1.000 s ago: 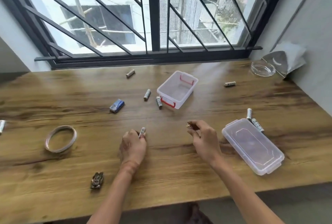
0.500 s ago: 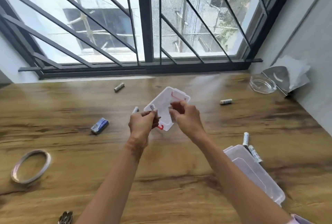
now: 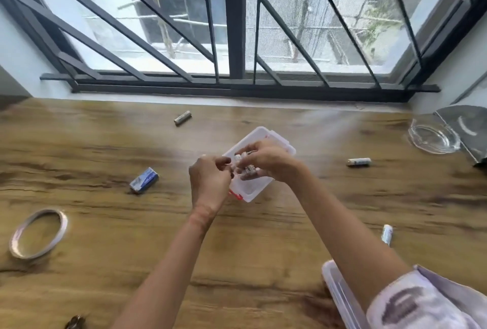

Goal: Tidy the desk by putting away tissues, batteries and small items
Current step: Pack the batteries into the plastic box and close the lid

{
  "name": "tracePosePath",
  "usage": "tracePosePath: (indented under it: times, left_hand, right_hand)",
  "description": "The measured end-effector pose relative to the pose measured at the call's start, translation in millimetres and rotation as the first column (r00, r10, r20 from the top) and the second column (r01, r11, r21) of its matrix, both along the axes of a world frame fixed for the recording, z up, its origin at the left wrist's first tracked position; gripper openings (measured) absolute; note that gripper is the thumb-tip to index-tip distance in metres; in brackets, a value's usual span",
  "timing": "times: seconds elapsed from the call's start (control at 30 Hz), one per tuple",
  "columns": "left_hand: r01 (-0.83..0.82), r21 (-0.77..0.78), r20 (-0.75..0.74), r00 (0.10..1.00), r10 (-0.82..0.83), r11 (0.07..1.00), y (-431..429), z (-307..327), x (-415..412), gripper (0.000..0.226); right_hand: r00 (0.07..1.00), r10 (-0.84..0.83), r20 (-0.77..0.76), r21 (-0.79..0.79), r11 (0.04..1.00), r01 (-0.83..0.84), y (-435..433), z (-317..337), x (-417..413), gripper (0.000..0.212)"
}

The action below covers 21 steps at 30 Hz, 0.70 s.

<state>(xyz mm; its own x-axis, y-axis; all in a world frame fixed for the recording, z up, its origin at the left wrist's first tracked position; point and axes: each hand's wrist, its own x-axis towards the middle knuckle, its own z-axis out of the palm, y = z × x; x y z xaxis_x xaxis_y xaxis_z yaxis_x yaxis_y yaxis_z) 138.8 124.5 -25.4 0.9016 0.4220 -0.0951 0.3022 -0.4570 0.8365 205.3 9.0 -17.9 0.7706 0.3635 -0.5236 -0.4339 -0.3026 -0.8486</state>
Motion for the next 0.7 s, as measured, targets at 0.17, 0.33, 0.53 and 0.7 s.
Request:
tracePosePath:
  times: [0.17,0.33,0.53,0.7]
  left_hand:
    - [-0.022,0.181,0.097,0.995,0.004,0.983,10,-6,-9,0.030]
    - [-0.027,0.197,0.074,0.997,0.012,0.980,16,-13,-13,0.038]
    - [-0.039,0.218,0.100,0.995,0.018,0.975,13,-15,-16,0.039]
    - [-0.042,0.222,0.114,0.993,0.017,0.974,10,-17,-17,0.038]
  right_hand:
    - [0.981,0.139,0.137,-0.269,0.958,-0.098,12,-7,0,0.027]
    - [0.980,0.094,0.178,-0.294,0.955,-0.038,13,-15,5,0.028]
    - [0.876,-0.074,0.477,-0.181,0.967,0.181,-7,-10,-4,0.027]
    - [0.591,-0.157,0.791,-0.170,0.872,0.459,-69,-3,-20,0.023]
